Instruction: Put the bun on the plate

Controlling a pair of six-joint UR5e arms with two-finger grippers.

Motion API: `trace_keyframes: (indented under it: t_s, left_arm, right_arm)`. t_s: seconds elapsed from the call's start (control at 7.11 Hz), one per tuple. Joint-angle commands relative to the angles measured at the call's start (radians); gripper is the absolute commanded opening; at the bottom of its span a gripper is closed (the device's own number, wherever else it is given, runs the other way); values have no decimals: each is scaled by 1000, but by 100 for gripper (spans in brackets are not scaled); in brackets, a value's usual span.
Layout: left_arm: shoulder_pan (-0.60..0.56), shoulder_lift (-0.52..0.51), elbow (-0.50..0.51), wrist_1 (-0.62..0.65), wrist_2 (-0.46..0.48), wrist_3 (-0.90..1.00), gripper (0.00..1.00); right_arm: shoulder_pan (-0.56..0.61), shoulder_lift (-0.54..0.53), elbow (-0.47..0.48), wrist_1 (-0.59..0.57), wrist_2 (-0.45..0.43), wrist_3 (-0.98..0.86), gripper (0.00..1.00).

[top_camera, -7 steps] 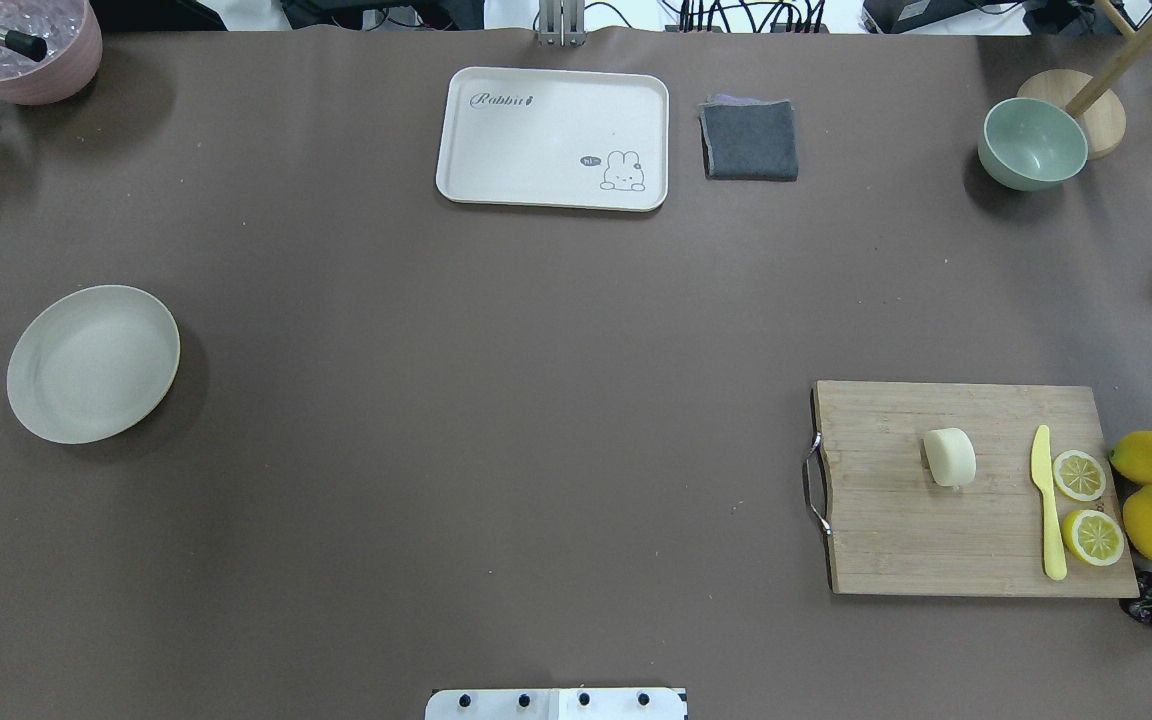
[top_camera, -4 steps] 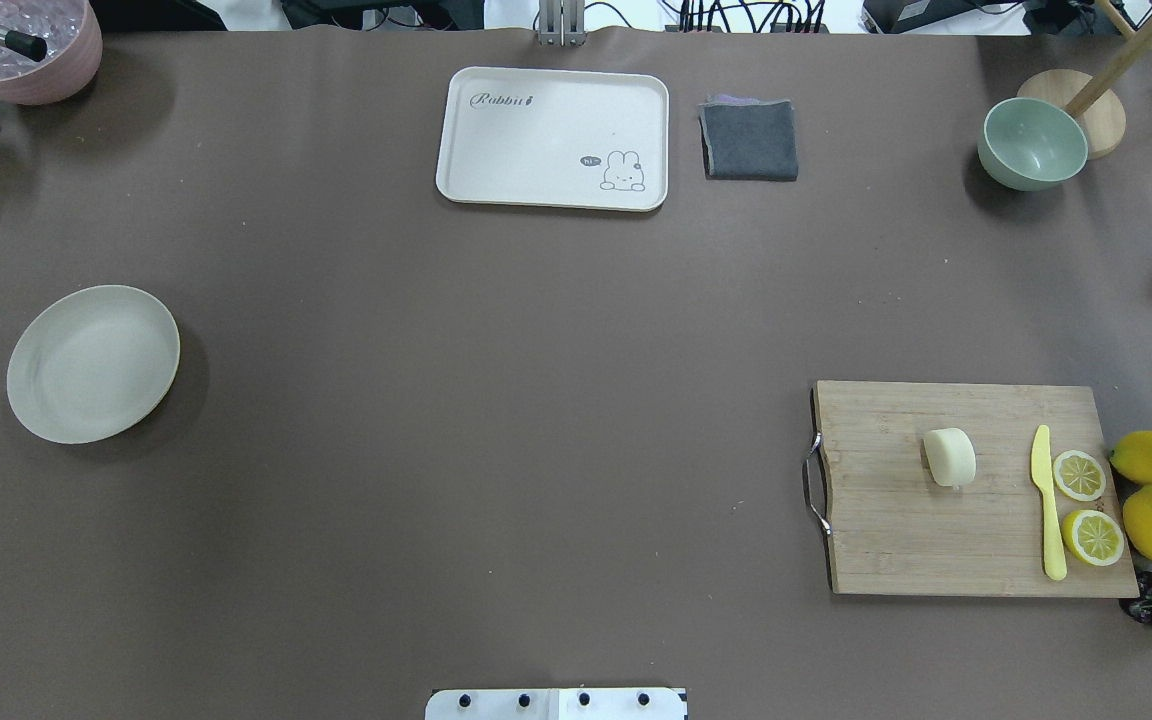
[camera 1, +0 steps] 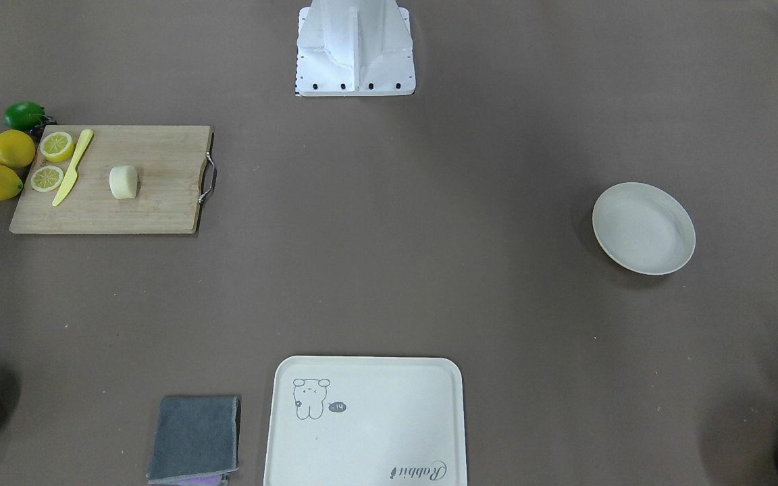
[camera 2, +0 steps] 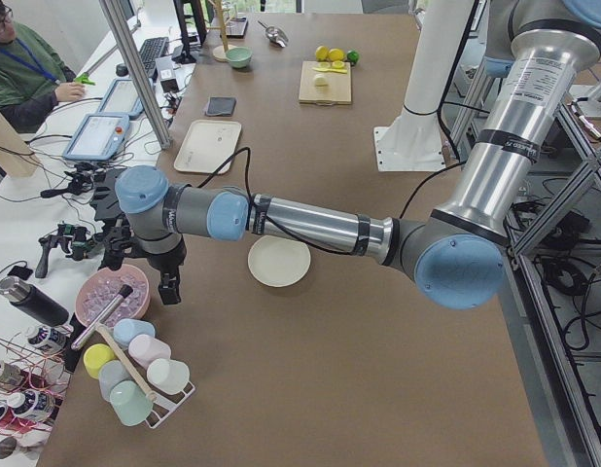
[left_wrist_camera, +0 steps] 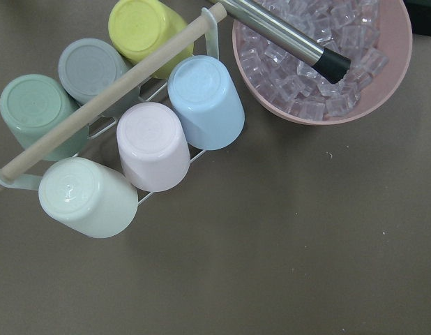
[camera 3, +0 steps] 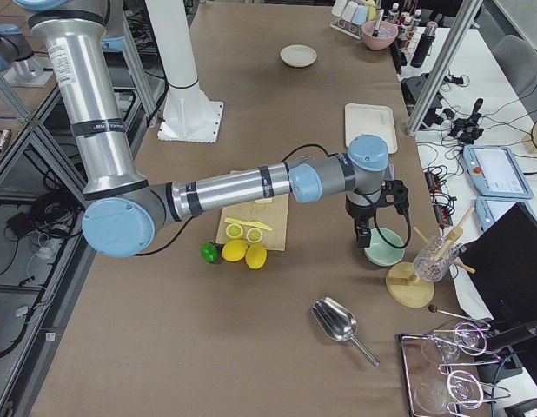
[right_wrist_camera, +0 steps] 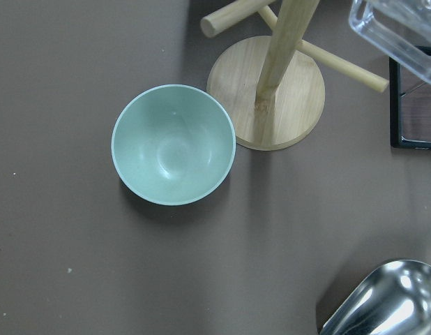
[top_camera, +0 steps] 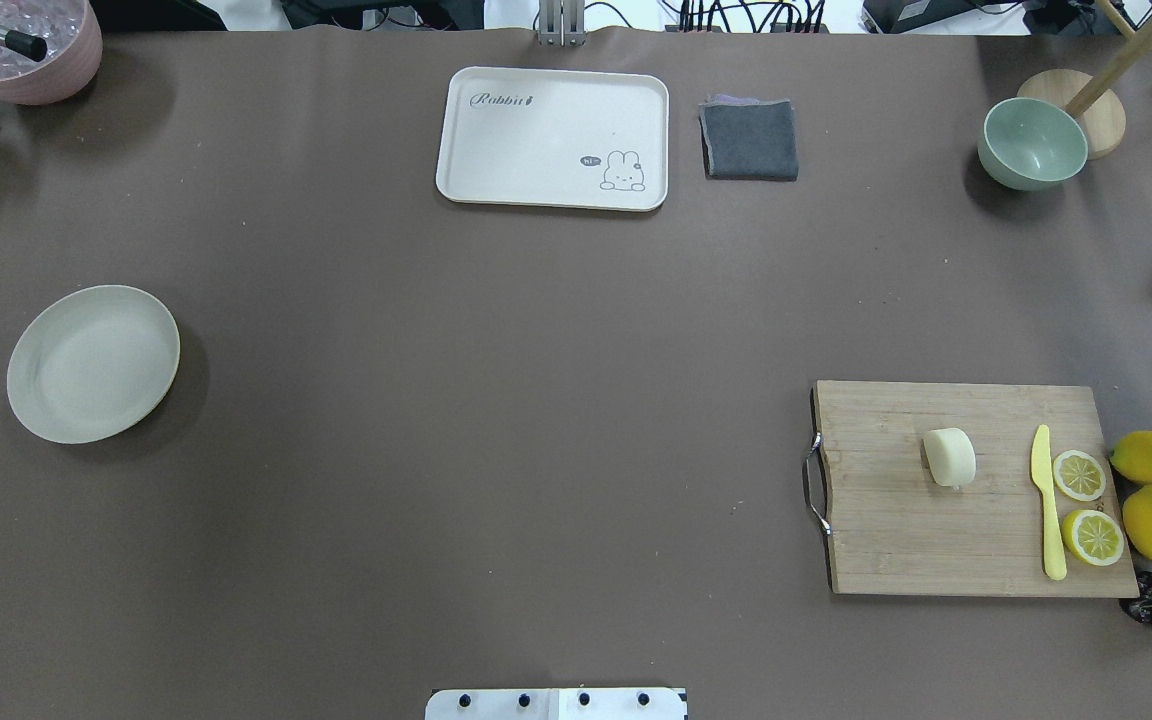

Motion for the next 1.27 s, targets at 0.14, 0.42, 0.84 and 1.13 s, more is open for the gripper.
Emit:
trace_keyframes:
  t_s: [0.14, 0.42, 0.84, 1.13]
  left_arm:
    - [11, 26, -39, -25, -4, 20, 98]
    - [76, 96, -65, -141, 3, 107, 98]
    - [145, 108, -73, -179, -37, 109, 98]
    - [245, 121, -79, -180, -77, 107, 98]
  right_arm:
    - [0, 0, -1, 0, 0, 1, 100]
    - [0, -2, -1, 0, 0, 1, 100]
    - [-5, 5, -2, -2, 10, 3, 100]
    - [-5, -5, 2, 0, 10, 1, 100]
